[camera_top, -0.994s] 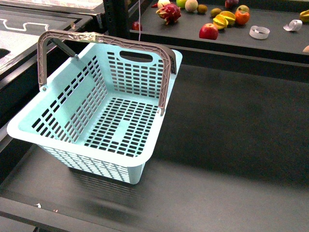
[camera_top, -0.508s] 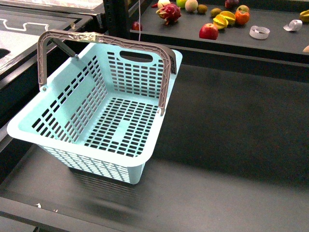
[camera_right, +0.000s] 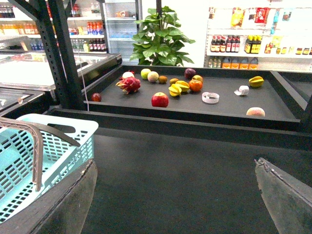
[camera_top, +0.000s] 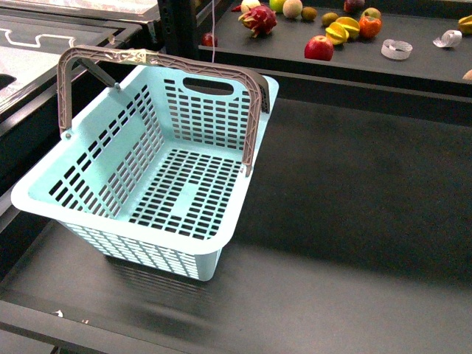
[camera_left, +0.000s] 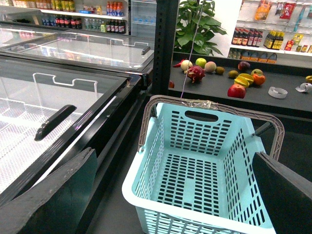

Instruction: Pick mango with right arm and hold basket with left

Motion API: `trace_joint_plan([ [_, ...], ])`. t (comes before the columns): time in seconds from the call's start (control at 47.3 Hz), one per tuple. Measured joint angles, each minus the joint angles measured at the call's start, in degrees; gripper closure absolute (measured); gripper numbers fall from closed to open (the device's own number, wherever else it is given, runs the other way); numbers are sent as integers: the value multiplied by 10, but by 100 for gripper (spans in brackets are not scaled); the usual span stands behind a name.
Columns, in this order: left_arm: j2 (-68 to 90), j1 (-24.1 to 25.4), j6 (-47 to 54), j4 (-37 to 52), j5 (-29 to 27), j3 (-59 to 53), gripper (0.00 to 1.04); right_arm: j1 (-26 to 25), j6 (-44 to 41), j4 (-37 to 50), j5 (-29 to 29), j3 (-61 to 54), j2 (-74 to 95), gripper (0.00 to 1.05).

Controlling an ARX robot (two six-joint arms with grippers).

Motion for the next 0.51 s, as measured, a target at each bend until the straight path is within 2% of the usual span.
trace_joint_plan([
  [0.465, 0, 0, 0, 0, 0, 0, 6, 0, 0, 0, 0, 0, 0, 8],
  [0.508, 0, -6, -6, 7, -19, -1, 6, 0, 0, 0, 0, 0, 0, 8],
])
